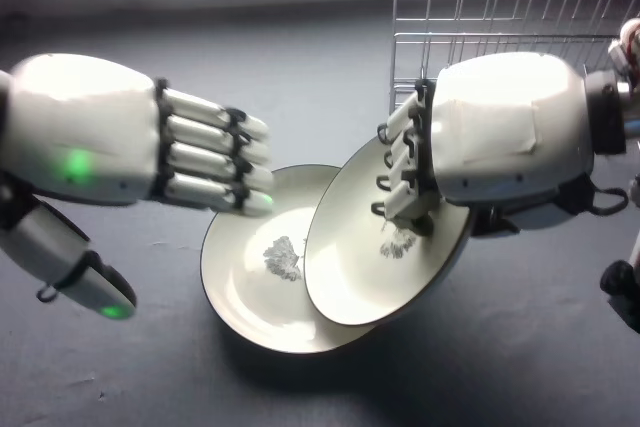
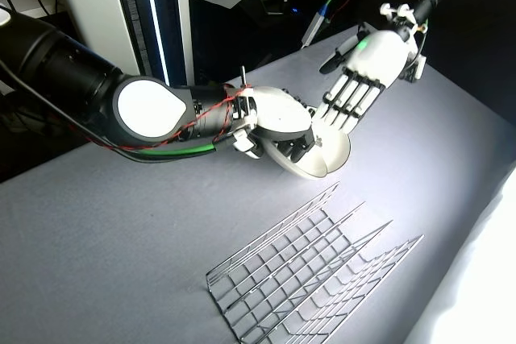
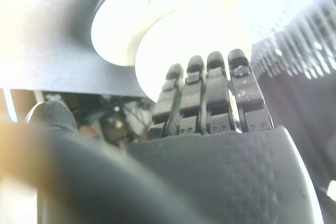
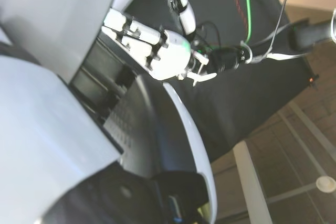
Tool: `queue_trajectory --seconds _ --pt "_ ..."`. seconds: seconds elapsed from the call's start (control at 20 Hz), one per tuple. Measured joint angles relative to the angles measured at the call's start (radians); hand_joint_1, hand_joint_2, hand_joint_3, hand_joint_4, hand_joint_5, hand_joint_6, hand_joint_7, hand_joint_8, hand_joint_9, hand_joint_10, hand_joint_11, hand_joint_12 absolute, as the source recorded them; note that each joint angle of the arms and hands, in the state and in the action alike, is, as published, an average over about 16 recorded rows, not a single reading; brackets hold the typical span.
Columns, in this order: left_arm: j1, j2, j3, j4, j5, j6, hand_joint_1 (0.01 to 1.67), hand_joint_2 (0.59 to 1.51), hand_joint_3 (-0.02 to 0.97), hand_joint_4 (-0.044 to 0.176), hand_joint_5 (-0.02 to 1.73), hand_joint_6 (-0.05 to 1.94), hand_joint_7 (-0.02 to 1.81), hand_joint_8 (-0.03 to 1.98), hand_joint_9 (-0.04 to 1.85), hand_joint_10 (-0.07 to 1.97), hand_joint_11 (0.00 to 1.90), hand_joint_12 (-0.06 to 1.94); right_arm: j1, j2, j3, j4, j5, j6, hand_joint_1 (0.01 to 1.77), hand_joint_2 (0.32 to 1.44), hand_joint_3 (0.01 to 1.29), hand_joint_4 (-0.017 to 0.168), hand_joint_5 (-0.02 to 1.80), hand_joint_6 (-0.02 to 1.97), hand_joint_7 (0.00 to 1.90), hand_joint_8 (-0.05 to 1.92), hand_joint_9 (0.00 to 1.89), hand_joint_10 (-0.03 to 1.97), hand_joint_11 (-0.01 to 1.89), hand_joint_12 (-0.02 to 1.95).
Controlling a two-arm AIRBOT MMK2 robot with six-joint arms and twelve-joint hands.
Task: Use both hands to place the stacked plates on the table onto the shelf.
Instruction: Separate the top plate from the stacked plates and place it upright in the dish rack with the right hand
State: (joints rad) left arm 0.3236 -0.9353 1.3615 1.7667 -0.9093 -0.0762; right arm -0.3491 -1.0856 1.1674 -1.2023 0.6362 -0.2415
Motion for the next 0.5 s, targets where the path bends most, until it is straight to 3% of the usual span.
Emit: queue_trajectory --seconds 0.5 --pt "-0.023 0.12 0.028 0.021 -0.017 -0.024 0.01 1.109 0.018 0.001 0.02 0.01 0.04 0.02 0.02 0.01 0.02 -0.01 0.095 0.053 -0.081 0.129 -0.051 0.012 1.31 1.0 0.01 0.0 0.9 1.03 0.95 0.94 0.92 1.12 0.73 1.32"
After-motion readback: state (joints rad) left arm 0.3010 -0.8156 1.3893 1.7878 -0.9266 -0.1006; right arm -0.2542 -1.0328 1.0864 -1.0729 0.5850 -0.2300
